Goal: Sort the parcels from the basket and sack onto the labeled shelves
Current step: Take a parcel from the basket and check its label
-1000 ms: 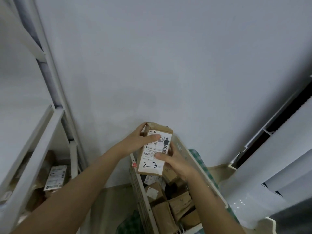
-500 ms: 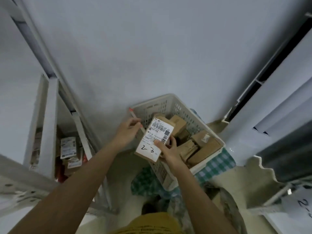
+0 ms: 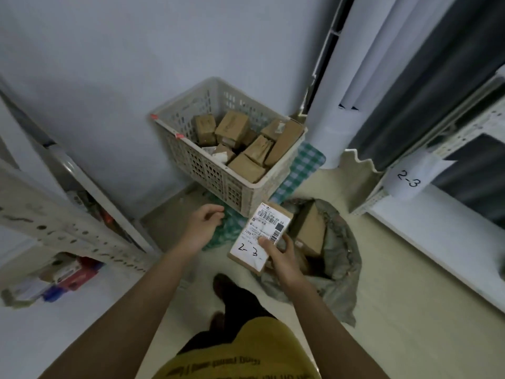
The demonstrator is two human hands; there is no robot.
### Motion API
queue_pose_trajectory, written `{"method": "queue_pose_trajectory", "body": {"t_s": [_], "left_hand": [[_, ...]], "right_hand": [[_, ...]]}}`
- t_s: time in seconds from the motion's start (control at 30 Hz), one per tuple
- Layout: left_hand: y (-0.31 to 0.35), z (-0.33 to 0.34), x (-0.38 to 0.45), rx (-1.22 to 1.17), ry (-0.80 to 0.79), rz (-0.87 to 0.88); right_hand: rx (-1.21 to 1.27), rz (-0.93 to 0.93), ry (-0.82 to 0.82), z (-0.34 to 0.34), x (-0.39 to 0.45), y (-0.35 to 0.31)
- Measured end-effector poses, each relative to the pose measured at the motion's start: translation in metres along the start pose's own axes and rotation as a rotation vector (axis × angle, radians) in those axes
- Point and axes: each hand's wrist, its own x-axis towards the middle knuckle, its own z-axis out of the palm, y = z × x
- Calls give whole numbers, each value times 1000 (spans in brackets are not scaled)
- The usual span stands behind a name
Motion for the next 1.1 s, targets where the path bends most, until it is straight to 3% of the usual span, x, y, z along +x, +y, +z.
{"method": "queue_pose_trajectory", "body": {"t_s": [0.53, 0.93, 1.1], "left_hand": [[58, 183, -41, 216, -414, 150], [119, 472, -143, 285, -571, 288], [135, 558, -182, 311, -637, 302]], "right_hand": [[223, -81, 353, -181, -79, 22], [303, -71, 527, -457, -154, 47], [327, -101, 604, -550, -184, 38]]}}
